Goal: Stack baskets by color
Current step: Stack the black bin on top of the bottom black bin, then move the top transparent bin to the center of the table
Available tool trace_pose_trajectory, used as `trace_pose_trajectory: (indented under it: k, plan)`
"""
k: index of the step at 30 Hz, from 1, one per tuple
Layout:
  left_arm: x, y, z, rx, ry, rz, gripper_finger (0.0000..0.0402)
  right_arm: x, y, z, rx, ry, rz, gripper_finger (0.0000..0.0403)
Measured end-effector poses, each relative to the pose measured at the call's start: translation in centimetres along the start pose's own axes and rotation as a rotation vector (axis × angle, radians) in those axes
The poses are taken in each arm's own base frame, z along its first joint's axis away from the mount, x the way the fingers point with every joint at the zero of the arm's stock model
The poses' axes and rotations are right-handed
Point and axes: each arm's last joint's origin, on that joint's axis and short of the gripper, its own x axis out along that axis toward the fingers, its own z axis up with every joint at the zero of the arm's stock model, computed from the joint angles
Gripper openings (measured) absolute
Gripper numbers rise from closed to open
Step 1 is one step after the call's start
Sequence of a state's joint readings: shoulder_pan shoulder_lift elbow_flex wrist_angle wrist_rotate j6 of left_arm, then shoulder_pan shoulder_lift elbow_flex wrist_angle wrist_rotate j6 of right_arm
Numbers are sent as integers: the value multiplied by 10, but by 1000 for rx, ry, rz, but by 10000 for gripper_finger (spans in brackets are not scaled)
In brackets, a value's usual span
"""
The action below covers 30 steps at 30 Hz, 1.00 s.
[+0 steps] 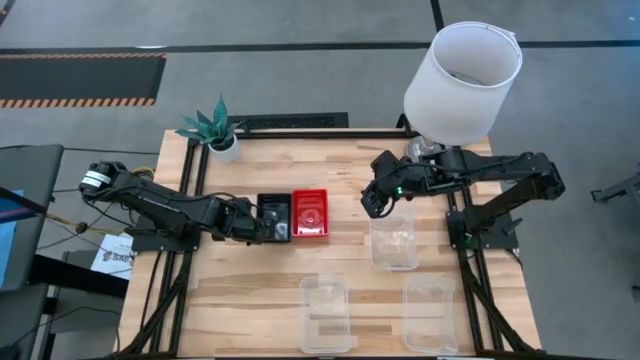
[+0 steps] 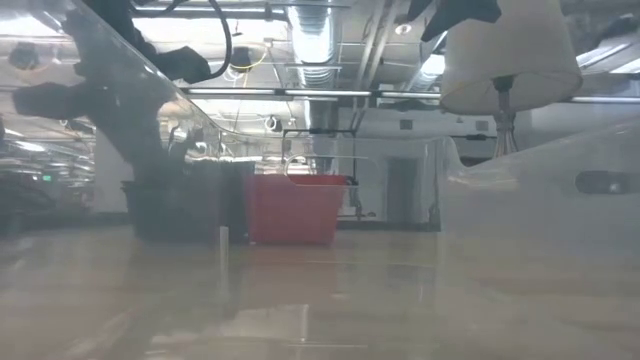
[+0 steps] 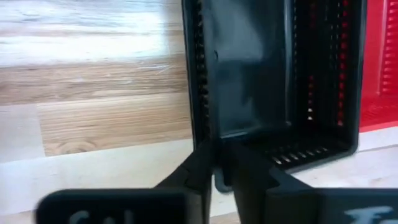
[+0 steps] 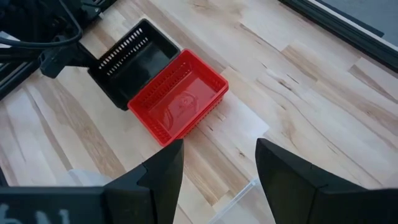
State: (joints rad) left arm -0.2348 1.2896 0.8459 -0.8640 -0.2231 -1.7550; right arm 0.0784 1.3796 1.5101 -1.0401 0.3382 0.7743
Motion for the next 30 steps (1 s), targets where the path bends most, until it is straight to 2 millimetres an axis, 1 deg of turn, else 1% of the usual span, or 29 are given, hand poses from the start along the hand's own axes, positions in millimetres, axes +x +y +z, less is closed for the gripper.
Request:
trace_pose_trajectory:
  k: [5, 9, 13, 16, 20, 23, 27, 30]
  plan:
    - [0, 0, 0, 16, -1, -3, 97, 0, 0, 0, 0, 0, 0, 221]
    - [-1, 0, 1, 31, -19, -12, 132, 0, 0, 0, 1, 0, 0, 221]
    - [-10, 2, 5, 26, -36, -54, 160, 0, -1, 0, 19, 1, -3, 221]
    - [-21, 5, 10, 17, -40, -103, 175, 1, -5, -2, 64, 29, -38, 221]
    - [-38, 11, 17, 24, -38, -185, 188, 0, -15, -10, 106, 110, -137, 221]
    - [-52, 14, 21, 14, -53, -273, 191, -4, -18, -19, 125, 168, -199, 221]
    - [-68, 15, 26, 11, -88, -413, 193, -12, -14, -36, 140, 227, -246, 221]
    - [-76, 11, 28, 38, -120, -510, 193, -13, -8, -54, 181, 279, -271, 221]
